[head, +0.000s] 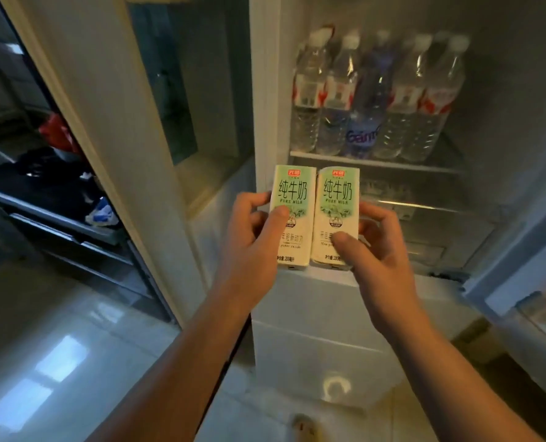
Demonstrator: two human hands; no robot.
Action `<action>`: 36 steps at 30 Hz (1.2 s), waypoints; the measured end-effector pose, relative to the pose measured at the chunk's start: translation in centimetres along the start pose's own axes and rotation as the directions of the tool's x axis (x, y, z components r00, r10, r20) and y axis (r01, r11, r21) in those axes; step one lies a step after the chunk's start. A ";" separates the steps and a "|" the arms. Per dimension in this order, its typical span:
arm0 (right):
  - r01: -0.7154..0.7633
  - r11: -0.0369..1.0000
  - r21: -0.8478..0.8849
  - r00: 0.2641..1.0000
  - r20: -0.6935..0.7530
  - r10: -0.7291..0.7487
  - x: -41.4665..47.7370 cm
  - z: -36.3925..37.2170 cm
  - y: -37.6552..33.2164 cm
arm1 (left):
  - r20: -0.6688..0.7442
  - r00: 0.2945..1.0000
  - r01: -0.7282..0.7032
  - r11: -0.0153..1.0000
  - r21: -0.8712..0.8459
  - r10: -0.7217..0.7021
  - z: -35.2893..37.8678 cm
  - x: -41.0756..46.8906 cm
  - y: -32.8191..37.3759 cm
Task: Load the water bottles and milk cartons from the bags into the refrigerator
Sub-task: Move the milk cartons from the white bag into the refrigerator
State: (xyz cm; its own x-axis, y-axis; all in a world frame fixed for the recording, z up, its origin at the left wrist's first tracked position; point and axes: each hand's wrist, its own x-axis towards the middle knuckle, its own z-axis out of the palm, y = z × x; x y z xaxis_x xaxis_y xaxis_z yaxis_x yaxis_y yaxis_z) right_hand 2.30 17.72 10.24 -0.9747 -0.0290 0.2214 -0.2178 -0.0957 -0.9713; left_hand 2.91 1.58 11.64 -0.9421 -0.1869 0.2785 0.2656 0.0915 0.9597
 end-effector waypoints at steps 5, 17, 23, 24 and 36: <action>0.057 0.998 -0.038 0.998 -0.029 -0.058 7.0 -1.1 -1.5 | 0.062 0.998 0.006 0.999 0.039 -0.008 2.0 7.3 1.3; -0.284 0.840 -0.462 0.949 -0.008 0.317 21.4 -4.2 -1.5 | 0.169 0.931 0.213 0.856 0.471 -0.324 6.4 21.3 0.4; -0.438 0.702 -0.562 0.830 0.048 0.556 24.0 -5.3 0.9 | 0.254 0.838 0.199 0.704 0.681 -0.482 8.4 25.0 -1.4; -0.446 0.684 -0.577 0.816 0.050 0.575 24.4 -5.6 1.3 | 0.255 0.813 0.188 0.650 0.736 -0.524 8.7 25.5 -1.6; -0.484 0.227 -0.845 0.226 0.130 0.965 29.7 -8.1 4.6 | 0.239 0.444 0.239 0.370 0.898 -0.864 12.1 27.8 -6.3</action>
State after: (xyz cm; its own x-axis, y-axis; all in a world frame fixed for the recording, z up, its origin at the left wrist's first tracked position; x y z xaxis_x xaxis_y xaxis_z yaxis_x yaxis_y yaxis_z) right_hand -28.09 24.43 11.67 -0.4242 -0.2279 -0.8764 0.3809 0.8331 -0.4010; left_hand -27.46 7.67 12.90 -0.6962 0.0714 -0.7143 -0.3103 0.8673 0.3892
